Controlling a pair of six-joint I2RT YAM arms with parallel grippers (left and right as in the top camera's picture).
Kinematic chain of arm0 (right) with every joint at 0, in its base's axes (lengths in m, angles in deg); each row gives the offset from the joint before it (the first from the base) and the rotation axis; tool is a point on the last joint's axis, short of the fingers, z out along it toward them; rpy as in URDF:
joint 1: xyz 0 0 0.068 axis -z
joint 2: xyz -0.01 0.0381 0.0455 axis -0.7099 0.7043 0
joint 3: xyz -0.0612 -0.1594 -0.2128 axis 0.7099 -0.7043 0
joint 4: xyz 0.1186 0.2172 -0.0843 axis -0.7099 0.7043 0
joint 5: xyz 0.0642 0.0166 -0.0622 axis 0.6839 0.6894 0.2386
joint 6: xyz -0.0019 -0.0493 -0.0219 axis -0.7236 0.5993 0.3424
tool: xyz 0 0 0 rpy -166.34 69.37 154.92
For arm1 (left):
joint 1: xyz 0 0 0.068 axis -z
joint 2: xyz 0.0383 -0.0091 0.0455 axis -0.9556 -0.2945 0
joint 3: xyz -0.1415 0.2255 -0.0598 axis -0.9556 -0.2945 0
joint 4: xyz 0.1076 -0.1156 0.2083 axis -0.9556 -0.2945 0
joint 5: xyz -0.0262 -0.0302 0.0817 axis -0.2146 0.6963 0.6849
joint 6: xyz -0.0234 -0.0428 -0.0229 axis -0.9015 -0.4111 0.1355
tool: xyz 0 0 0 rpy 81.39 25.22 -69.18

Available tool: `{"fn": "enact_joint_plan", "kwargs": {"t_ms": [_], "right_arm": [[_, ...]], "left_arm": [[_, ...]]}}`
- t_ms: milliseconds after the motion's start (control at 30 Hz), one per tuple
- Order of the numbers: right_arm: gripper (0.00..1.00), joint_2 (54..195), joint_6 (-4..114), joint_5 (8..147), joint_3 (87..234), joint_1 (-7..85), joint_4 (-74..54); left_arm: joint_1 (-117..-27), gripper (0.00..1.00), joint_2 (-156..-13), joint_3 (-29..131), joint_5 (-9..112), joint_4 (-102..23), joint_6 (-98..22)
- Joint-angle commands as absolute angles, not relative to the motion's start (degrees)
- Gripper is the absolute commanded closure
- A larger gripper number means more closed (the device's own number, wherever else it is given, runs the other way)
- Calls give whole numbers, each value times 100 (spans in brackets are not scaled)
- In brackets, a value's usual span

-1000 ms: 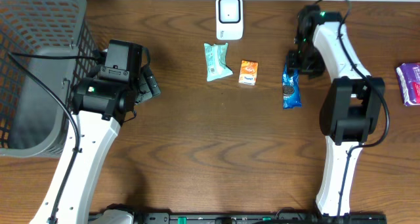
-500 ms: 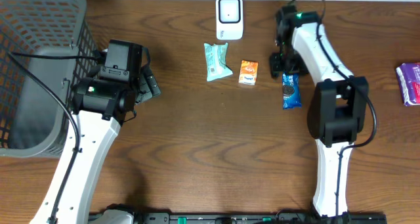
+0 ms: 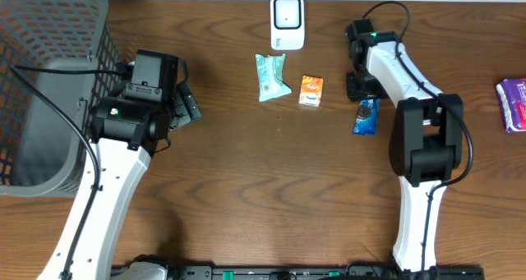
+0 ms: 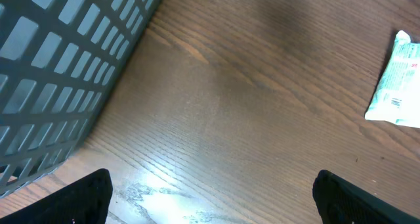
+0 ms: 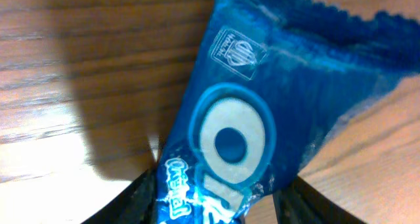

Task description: Scan the item barcode

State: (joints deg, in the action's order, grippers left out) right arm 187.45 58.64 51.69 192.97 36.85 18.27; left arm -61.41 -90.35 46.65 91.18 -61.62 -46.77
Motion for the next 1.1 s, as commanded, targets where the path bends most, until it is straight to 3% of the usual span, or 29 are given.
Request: {"fn": "enact_joint_plan", "kwargs": {"t_ms": [0, 100, 133, 233, 500, 700, 867, 1067], "right_arm": [[70, 18905, 5803, 5870, 18956, 4041, 1794], [87, 18905, 5803, 6605, 18919, 4308, 1816], [99, 18905, 5803, 6974, 18919, 4439, 1868], [99, 18905, 5859, 7651, 18921, 4636, 1947], [99, 18905, 6255, 12290, 19566, 5007, 1681], [99, 18905, 6069, 12248, 20582, 4845, 1639], [99, 18905, 5094, 10464, 21793, 4288, 1171], [99, 18905, 4037, 8731, 21929, 3462, -590]], "left_arm": [[-6160, 2, -9046, 4676, 9086, -6179, -4725], [-6160, 2, -9046, 4676, 9086, -6179, -4725], [-6160, 2, -9046, 4676, 9086, -6179, -4725], [-6160, 2, -9046, 4676, 9086, -6179, -4725], [-6160, 2, -9046, 4676, 9086, -6179, -4725], [-6160, 2, -9046, 4676, 9086, -6179, -4725], [-6160, 2, -9046, 4676, 9086, -6179, -4725], [-6160, 2, -9046, 4676, 9086, -6179, -4725]]}}
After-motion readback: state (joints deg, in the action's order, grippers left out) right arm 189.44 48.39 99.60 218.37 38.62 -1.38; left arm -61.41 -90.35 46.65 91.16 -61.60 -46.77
